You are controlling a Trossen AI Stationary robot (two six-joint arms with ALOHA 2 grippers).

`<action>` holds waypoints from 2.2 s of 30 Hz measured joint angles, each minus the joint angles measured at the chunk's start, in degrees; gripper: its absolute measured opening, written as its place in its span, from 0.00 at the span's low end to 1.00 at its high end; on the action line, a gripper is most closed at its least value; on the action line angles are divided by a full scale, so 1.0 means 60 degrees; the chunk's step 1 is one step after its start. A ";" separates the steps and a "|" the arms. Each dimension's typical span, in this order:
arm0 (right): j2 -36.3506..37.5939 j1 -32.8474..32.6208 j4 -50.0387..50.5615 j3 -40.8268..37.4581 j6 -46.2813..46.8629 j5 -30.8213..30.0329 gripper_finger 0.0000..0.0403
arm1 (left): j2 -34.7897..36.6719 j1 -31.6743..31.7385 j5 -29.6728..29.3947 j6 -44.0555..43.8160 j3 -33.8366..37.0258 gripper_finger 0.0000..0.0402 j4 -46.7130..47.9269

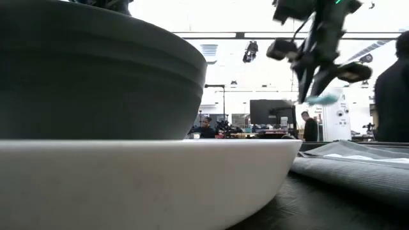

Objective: Set up tray
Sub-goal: Put the green spoon on the gray napkin to the right of the blue knife, then return to Home Position

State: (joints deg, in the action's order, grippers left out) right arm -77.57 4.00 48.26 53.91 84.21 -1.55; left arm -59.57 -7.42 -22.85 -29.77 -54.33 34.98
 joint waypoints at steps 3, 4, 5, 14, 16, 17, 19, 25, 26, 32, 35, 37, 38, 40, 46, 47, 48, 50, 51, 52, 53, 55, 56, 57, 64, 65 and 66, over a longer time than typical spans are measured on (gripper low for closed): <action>0.0382 -0.1610 -0.0005 -0.0051 0.2208 -0.0250 0.12 | 0.0000 0.0000 -0.0001 0.0283 0.0000 0.41 0.0000; 0.0392 -0.2149 -0.0008 -0.0053 0.2936 -0.0326 0.12 | 0.0000 0.0001 -0.0001 0.0361 0.0000 0.41 0.0000; 0.0361 -0.2640 -0.0030 -0.0058 0.3568 -0.0425 0.12 | 0.0000 0.0002 -0.0001 0.0444 0.0000 0.41 -0.0002; -0.1319 -0.5501 -0.1164 0.0600 0.6442 -0.0988 0.10 | 0.0000 0.0004 0.0002 0.0739 0.0000 0.41 -0.0007; -0.1857 -0.5684 -0.1252 0.0997 0.6440 -0.0996 0.10 | 0.0000 0.0001 0.0003 0.0834 0.0000 0.41 -0.0004; -0.2145 -0.5737 -0.1223 0.1213 0.6430 -0.0994 0.10 | 0.0000 0.0000 0.0008 0.0886 0.0000 0.41 -0.0007; -0.2671 -0.5846 -0.1229 0.1630 0.6320 -0.0974 0.10 | 0.0000 0.0004 0.0021 0.0910 0.0000 0.41 -0.0004; -0.3936 -0.6035 -0.1226 0.2631 0.6565 -0.0523 0.10 | 0.0000 -0.0004 0.0099 0.0913 0.0000 0.41 -0.0004; -0.4072 -0.6079 -0.1261 0.2714 0.6673 -0.0422 0.10 | 0.0000 -0.0004 0.0196 0.0913 0.0000 0.41 -0.0004; -0.4388 -0.6323 -0.1422 0.2743 0.7128 -0.0129 0.11 | 0.0003 -0.0011 0.0782 0.0912 0.0000 0.41 -0.0004; -0.4391 -0.6338 -0.1388 0.2696 0.6968 -0.0136 0.11 | 0.0007 -0.0029 0.0818 0.0913 0.0000 0.41 -0.0001; -0.4399 -0.6311 -0.1318 0.2662 0.6934 -0.0144 0.11 | 0.0015 -0.0053 0.0819 0.0910 -0.0002 0.41 -0.0004; -0.4397 -0.6308 -0.1327 0.2635 0.6959 -0.0158 0.12 | 0.0015 -0.0052 0.0819 0.0909 0.0000 0.41 -0.0004; -0.4454 -0.6308 -0.1357 0.2558 0.6973 -0.0145 0.13 | 0.0015 -0.0075 0.0819 0.0909 -0.0003 0.41 -0.0001; -0.4802 -0.6312 -0.1570 0.2474 0.7006 0.0463 0.17 | 0.0017 -0.0208 0.0825 0.0908 0.0000 0.41 -0.0003; -0.4850 -0.6312 -0.1584 0.2474 0.7004 0.0481 0.17 | 0.0017 -0.0217 0.0825 0.0889 0.0000 0.41 0.0000; -0.4870 -0.6311 -0.1581 0.2472 0.7004 0.0481 0.18 | 0.0015 -0.0219 0.0826 0.0876 0.0000 0.41 -0.0004; -0.4871 -0.6292 -0.1587 0.2470 0.7002 0.0411 0.20 | 0.0015 -0.0219 0.0830 0.0876 0.0000 0.41 0.0000; -0.4853 -0.6284 -0.1594 0.2470 0.7008 0.0340 0.21 | 0.0018 -0.0219 0.0826 0.0873 0.0000 0.41 -0.0004; -0.4839 -0.6271 -0.1593 0.2470 0.7008 0.0282 0.22 | 0.0023 -0.0219 0.0826 0.0875 0.0000 0.41 -0.0003; -0.4839 -0.6265 -0.1593 0.2470 0.7000 0.0266 0.22 | 0.0025 -0.0219 0.0826 0.0874 0.0000 0.41 -0.0004; -0.4839 -0.6257 -0.1596 0.2513 0.6972 0.0271 0.24 | 0.0033 -0.0215 0.0826 0.0873 0.0000 0.41 -0.0004; -0.4839 -0.6257 -0.1651 0.2543 0.6972 0.0296 0.25 | 0.0033 -0.0215 0.0826 0.0873 0.0000 0.41 -0.0004; -0.4841 -0.6259 -0.1683 0.2581 0.6970 0.0362 0.26 | 0.0033 -0.0215 0.0826 0.0873 0.0000 0.41 -0.0004; -0.4470 -0.6308 -0.0907 0.3179 0.6193 -0.0354 0.33 | 0.0182 -0.0215 0.0854 0.0865 -0.0014 0.41 -0.0083; -0.4335 -0.6307 -0.0619 0.3314 0.5722 -0.0647 0.33 | 0.0224 -0.0215 0.0950 0.0867 -0.0063 0.41 -0.0075; -0.4177 -0.6288 -0.0293 0.3454 0.5088 -0.0874 0.34 | 0.0247 -0.0215 0.1078 0.0901 -0.0147 0.41 -0.0062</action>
State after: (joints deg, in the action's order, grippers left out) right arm -102.63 -33.72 46.49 74.64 114.74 -6.80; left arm -58.09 -8.71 -16.38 -24.37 -55.21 34.61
